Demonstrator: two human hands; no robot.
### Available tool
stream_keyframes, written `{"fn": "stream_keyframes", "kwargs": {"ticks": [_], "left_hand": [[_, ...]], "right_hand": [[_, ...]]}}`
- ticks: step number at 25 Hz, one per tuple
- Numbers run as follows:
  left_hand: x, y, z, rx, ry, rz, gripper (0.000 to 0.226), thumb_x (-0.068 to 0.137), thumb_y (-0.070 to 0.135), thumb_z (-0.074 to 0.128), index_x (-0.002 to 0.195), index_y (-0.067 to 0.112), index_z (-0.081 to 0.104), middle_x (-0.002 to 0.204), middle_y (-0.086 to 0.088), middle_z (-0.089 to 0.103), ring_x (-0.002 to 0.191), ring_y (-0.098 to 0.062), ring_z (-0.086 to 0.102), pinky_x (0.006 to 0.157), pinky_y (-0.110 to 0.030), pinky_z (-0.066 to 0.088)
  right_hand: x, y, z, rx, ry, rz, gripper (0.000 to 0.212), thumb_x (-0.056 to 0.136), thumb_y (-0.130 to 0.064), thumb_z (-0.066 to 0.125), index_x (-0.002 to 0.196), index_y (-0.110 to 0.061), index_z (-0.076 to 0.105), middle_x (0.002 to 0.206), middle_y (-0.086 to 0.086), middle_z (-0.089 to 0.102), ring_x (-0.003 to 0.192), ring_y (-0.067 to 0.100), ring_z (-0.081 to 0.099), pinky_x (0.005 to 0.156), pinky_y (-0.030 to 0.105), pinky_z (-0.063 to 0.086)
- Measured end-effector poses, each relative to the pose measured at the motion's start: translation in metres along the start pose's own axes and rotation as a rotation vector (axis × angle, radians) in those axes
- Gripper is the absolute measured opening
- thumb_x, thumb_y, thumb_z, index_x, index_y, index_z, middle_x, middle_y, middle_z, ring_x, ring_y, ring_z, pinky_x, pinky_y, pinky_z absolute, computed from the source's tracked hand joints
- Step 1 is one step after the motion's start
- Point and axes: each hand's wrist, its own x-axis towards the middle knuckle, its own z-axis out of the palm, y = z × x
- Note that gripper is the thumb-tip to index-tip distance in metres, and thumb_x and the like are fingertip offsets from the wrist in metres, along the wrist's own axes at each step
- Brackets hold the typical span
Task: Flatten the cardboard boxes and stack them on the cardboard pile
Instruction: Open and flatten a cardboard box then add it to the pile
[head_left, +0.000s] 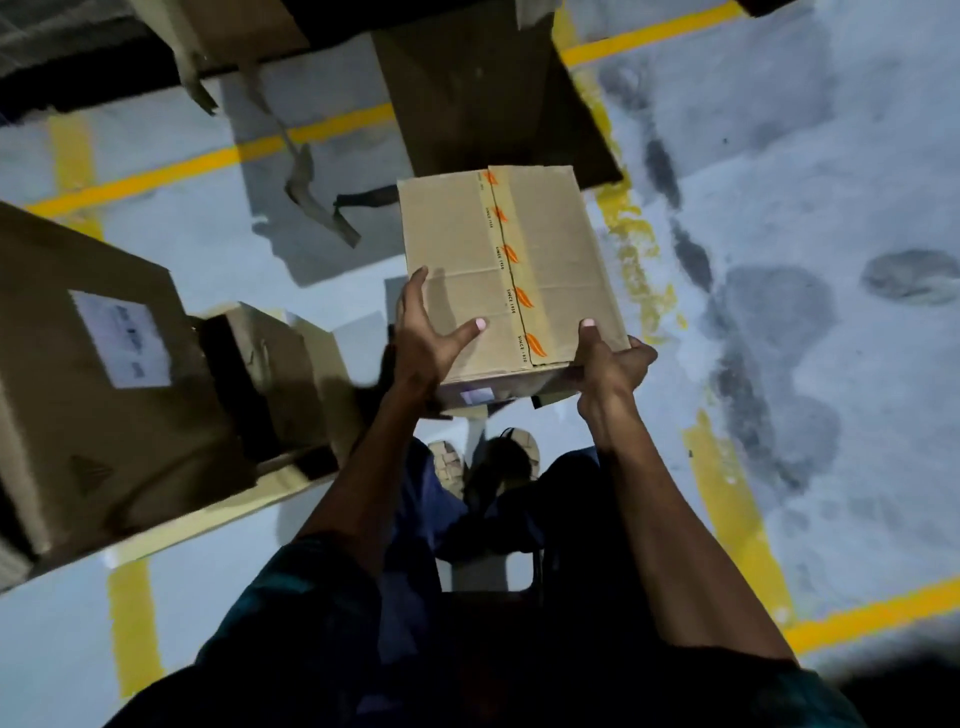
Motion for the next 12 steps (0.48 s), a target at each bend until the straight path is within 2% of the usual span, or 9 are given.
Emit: {"fn": "stream_keyframes", "kwargs": {"ticks": [2, 5, 9, 12], "left_hand": [[0.011, -0.031, 0.015, -0.001, -0.004, -0.027, 0.095, 0.072, 0.034, 0.087, 0.149, 0.013, 0.034, 0.151, -0.007, 0.042, 0.137, -0.022, 0.038, 0.111, -0.036, 0.036], [0.026, -0.071, 0.03, 0.024, -0.037, -0.026, 0.096, 0.069, 0.047, 0.084, 0.147, 0.025, 0.034, 0.15, -0.001, 0.042, 0.135, -0.022, 0.042, 0.109, -0.045, 0.04], [0.033, -0.107, 0.042, 0.038, -0.101, -0.063, 0.094, 0.069, 0.058, 0.078, 0.147, 0.032, 0.032, 0.151, 0.001, 0.041, 0.135, -0.022, 0.042, 0.109, -0.044, 0.04], [0.026, -0.126, 0.055, 0.004, -0.118, -0.132, 0.097, 0.067, 0.062, 0.078, 0.147, 0.032, 0.034, 0.148, -0.003, 0.044, 0.133, -0.027, 0.045, 0.108, -0.047, 0.041]], "right_hand": [[0.017, 0.02, 0.014, -0.039, 0.022, -0.004, 0.059, 0.074, -0.032, 0.084, 0.109, -0.014, 0.04, 0.127, 0.013, 0.046, 0.098, 0.025, 0.06, 0.084, 0.045, 0.059], [0.032, 0.049, 0.025, -0.066, 0.028, 0.022, 0.061, 0.075, -0.033, 0.084, 0.112, -0.014, 0.038, 0.131, 0.013, 0.041, 0.101, 0.029, 0.058, 0.089, 0.046, 0.057], [0.037, 0.07, 0.033, -0.205, -0.015, 0.016, 0.072, 0.084, -0.034, 0.076, 0.134, -0.008, 0.031, 0.144, 0.017, 0.03, 0.121, 0.037, 0.051, 0.091, 0.036, 0.048], [0.041, 0.074, 0.034, -0.352, -0.055, -0.092, 0.077, 0.089, -0.033, 0.069, 0.144, -0.007, 0.021, 0.149, 0.019, 0.024, 0.133, 0.04, 0.041, 0.106, 0.046, 0.043]]}}
